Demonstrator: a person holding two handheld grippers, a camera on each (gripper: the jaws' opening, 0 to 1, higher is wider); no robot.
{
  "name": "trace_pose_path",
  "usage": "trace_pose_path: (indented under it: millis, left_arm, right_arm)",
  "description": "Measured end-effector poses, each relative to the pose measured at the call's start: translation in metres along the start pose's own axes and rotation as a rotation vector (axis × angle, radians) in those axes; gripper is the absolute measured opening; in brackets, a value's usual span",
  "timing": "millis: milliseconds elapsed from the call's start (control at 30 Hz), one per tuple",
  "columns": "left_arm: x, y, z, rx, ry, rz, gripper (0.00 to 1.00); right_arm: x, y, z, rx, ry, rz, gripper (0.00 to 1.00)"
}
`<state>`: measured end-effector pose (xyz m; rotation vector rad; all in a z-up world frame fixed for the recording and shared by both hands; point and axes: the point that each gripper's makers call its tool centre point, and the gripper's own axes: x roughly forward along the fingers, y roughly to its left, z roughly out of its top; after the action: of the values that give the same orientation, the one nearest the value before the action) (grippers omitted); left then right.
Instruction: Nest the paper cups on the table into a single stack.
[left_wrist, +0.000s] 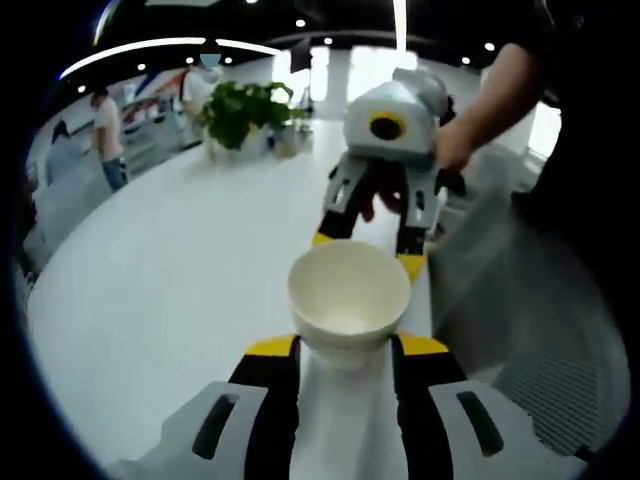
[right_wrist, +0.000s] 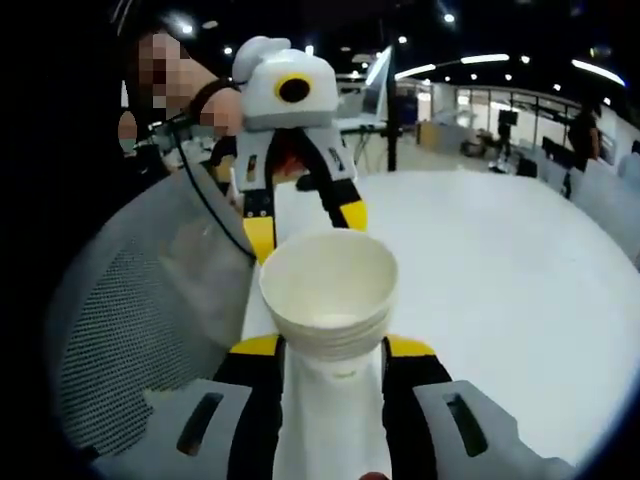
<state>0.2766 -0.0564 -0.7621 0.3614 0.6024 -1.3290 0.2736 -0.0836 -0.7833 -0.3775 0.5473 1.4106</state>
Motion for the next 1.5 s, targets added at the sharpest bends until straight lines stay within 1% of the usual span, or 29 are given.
trace_pose_path:
  millis: [167, 367, 433, 667, 767, 900, 1067, 1300, 1400, 1500]
  left_arm:
    - [-0.002, 0.005, 0.011, 0.007, -0.014, -0.012, 0.34]
    - [-0.002, 0.019, 0.022, 0.016, -0.025, -0.014, 0.33]
    - [-0.002, 0.025, 0.027, 0.033, -0.032, -0.01, 0.33]
    - [0.001, 0.051, 0.039, 0.065, -0.033, 0.0, 0.32]
    - [0.001, 0.065, 0.048, 0.081, -0.038, 0.008, 0.32]
    - [0.001, 0.084, 0.055, 0.09, -0.046, 0.018, 0.32]
    - [0.005, 0.106, 0.058, 0.094, -0.039, 0.034, 0.32]
    - [0.013, 0.136, 0.061, 0.089, -0.034, 0.041, 0.33]
    - [0.017, 0.15, 0.061, 0.081, -0.037, 0.045, 0.33]
    - [0.021, 0.162, 0.059, 0.058, -0.034, 0.046, 0.34]
  right_arm:
    - [-0.005, -0.006, 0.003, 0.016, -0.012, -0.008, 0.35]
    - [-0.015, -0.022, 0.013, 0.015, -0.031, -0.049, 0.35]
    - [-0.017, -0.028, 0.015, 0.006, -0.033, -0.062, 0.35]
    - [-0.022, -0.058, 0.023, -0.003, -0.026, -0.09, 0.35]
    - [-0.024, -0.073, 0.026, -0.005, -0.023, -0.1, 0.35]
    - [-0.025, -0.092, 0.032, -0.02, -0.022, -0.111, 0.35]
    - [-0.022, -0.115, 0.035, -0.038, -0.005, -0.113, 0.35]
    - [-0.017, -0.147, 0.033, -0.036, 0.011, -0.114, 0.35]
    - [-0.013, -0.163, 0.031, -0.031, 0.015, -0.114, 0.35]
    - [-0.009, -0.173, 0.03, -0.024, 0.02, -0.109, 0.35]
